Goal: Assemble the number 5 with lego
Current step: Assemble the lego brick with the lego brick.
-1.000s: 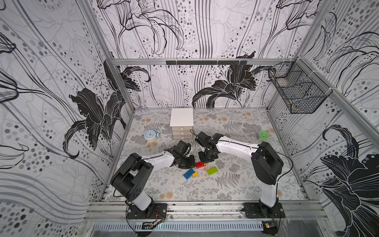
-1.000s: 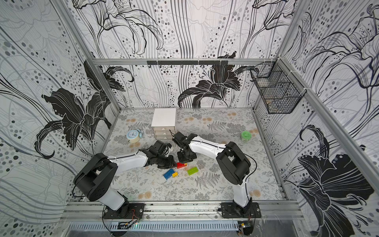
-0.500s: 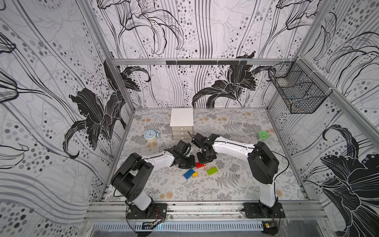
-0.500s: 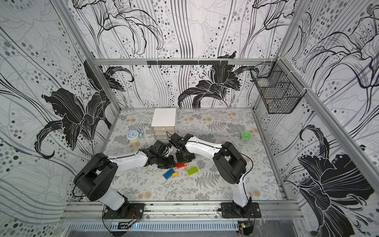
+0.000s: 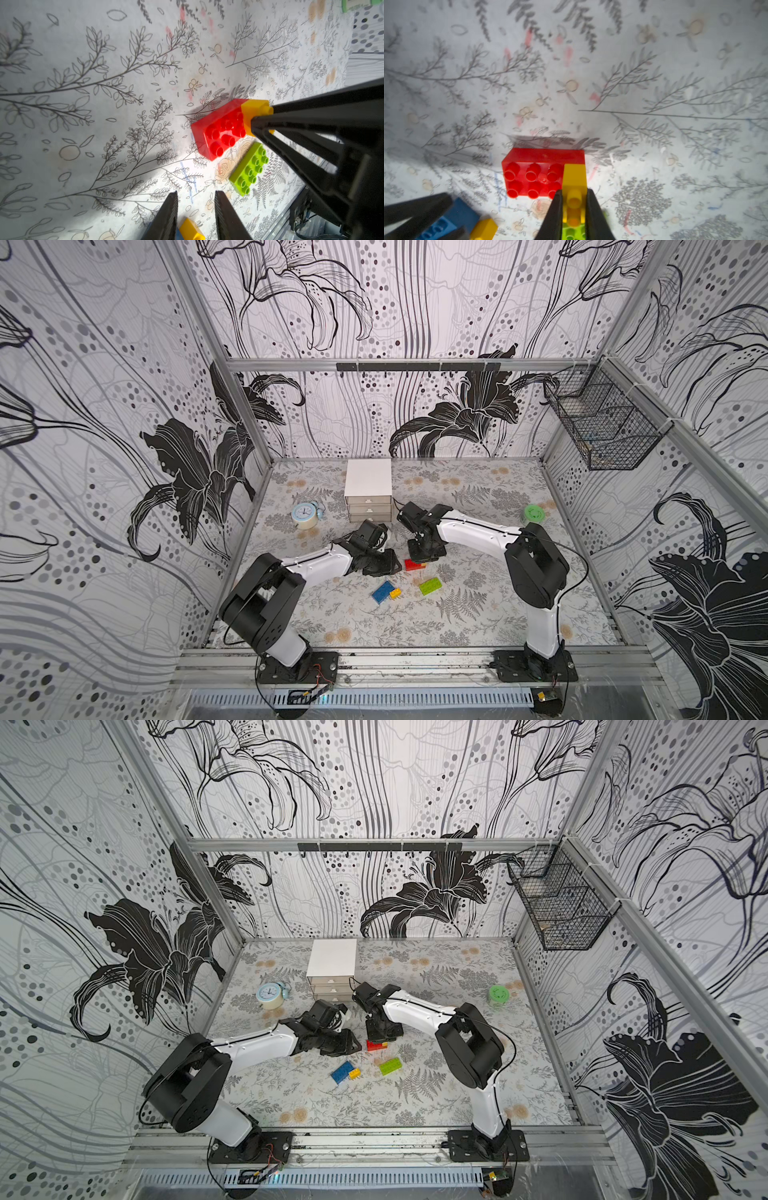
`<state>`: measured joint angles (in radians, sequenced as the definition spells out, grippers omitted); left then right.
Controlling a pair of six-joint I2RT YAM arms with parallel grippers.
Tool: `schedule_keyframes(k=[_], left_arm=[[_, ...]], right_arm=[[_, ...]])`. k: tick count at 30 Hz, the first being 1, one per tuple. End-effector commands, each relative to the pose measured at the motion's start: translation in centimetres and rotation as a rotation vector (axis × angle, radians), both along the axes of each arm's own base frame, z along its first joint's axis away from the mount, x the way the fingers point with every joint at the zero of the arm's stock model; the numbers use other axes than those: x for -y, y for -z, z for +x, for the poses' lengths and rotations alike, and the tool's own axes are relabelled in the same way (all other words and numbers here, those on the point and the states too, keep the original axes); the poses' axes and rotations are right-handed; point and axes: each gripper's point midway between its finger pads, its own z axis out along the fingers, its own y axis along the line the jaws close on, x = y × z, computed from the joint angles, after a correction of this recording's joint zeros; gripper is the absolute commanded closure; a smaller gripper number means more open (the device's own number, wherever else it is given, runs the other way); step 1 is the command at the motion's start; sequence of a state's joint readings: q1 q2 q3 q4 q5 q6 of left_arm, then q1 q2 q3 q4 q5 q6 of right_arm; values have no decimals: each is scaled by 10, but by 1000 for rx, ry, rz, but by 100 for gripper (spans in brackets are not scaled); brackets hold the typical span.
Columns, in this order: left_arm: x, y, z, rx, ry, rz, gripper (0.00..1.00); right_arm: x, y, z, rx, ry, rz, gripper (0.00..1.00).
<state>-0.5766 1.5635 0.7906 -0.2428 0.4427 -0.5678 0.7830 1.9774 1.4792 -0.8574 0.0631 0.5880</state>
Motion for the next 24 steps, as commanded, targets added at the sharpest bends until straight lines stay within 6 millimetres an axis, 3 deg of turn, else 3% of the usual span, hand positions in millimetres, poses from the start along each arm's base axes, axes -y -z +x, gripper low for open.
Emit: schedule_keyframes(k=[1,11,24], left_arm=[[1,-17,10,60,-14,-8,64],[-2,-17,9,58,-28,0,64],[-11,-25,9,78,-52,31,57]], right_arm=[[28,12,-6,-26,33,-117,88],[30,34,-12,-60,63,-128,87],[14,-19,4,30,31,-31,69]])
